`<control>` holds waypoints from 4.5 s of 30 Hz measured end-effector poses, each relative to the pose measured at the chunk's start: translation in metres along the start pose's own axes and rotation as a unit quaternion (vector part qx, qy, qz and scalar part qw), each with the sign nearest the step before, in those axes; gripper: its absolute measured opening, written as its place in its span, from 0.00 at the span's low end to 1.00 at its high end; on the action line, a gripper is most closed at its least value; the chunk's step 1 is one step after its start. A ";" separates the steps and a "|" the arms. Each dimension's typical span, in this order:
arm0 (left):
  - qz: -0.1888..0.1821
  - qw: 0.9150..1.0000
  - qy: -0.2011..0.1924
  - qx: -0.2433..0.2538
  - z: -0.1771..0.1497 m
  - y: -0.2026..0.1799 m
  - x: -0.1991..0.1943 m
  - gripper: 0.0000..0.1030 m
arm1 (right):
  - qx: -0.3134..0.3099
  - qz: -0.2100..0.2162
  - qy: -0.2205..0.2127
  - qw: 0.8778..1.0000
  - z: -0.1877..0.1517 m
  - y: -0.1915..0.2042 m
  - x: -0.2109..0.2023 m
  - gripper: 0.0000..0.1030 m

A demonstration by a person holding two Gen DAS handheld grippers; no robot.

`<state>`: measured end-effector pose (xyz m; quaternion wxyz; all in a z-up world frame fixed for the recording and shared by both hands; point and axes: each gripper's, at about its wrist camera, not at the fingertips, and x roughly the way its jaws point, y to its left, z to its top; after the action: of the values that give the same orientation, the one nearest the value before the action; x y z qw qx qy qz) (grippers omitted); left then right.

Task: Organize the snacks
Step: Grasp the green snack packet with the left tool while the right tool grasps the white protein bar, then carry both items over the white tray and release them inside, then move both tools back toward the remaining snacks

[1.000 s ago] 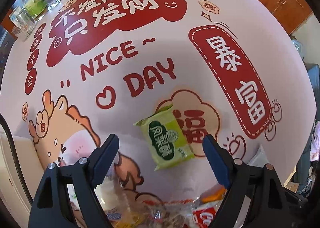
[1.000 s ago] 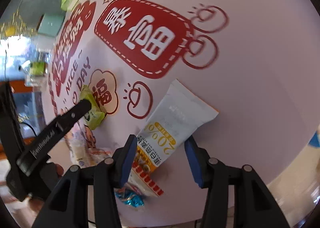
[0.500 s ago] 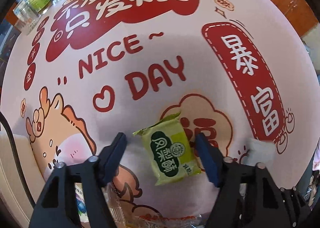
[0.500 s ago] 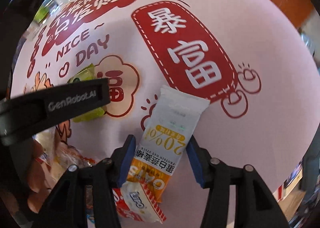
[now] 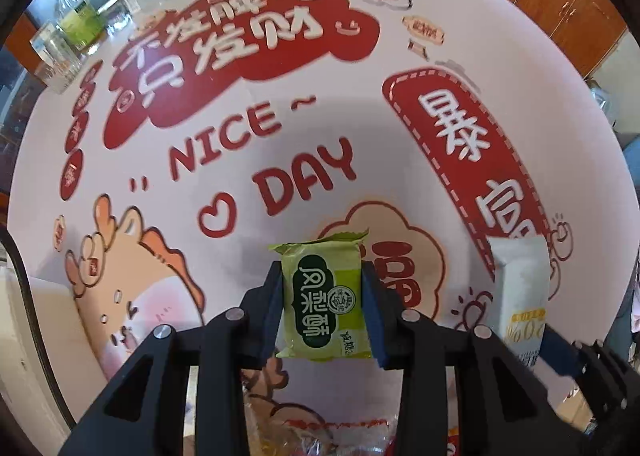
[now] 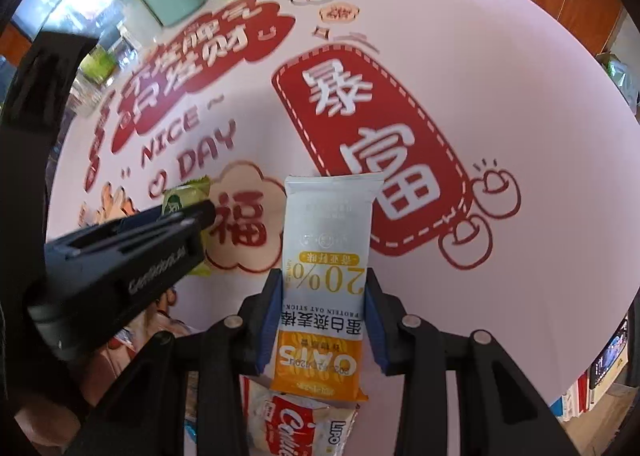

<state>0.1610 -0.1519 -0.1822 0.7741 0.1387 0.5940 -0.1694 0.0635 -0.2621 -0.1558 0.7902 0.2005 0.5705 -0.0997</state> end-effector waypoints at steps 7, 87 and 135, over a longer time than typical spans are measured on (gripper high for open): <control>-0.002 0.999 -0.050 0.010 -0.013 0.008 -0.056 0.34 | -0.003 0.026 -0.033 0.999 0.005 0.008 -0.032 0.38; 0.108 0.951 -0.123 -0.264 -0.231 0.277 -0.197 0.64 | -0.363 0.152 0.040 0.918 -0.138 0.301 -0.111 0.41; 0.073 0.984 -0.111 -0.118 -0.155 0.157 -0.181 0.81 | -0.190 0.135 -0.003 0.972 -0.077 0.154 -0.131 0.45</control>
<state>0.0502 0.0724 -0.0445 0.8565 0.0692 0.5085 -0.0554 0.0138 -0.1000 -0.0223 0.8217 0.1217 0.5441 0.1178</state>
